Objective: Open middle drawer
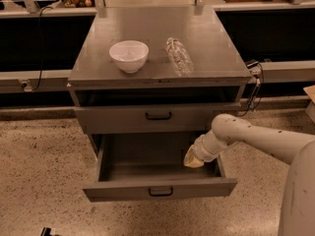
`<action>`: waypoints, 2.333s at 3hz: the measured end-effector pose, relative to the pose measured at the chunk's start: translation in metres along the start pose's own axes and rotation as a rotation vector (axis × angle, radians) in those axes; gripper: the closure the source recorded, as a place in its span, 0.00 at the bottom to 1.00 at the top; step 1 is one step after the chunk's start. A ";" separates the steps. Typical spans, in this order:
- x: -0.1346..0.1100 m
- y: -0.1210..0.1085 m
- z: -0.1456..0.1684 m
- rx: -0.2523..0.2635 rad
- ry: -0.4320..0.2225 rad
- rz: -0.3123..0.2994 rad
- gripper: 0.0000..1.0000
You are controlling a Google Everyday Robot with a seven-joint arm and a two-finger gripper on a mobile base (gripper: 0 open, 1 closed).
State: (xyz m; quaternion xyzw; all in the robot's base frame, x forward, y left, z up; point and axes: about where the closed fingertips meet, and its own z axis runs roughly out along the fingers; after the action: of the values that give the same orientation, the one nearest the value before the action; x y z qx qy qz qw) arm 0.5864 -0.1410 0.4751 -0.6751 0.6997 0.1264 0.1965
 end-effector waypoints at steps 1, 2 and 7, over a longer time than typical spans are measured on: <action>0.006 -0.008 0.027 0.014 0.021 0.006 0.98; 0.014 -0.013 0.048 0.019 0.007 0.022 1.00; -0.002 0.095 0.051 -0.297 -0.065 0.008 1.00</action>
Offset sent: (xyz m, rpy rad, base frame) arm 0.0311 0.0061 -0.0733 0.0148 -0.0131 -0.0537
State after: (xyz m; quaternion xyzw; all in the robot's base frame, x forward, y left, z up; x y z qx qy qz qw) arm 0.4969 -0.1112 0.4221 -0.6897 0.6692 0.2510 0.1163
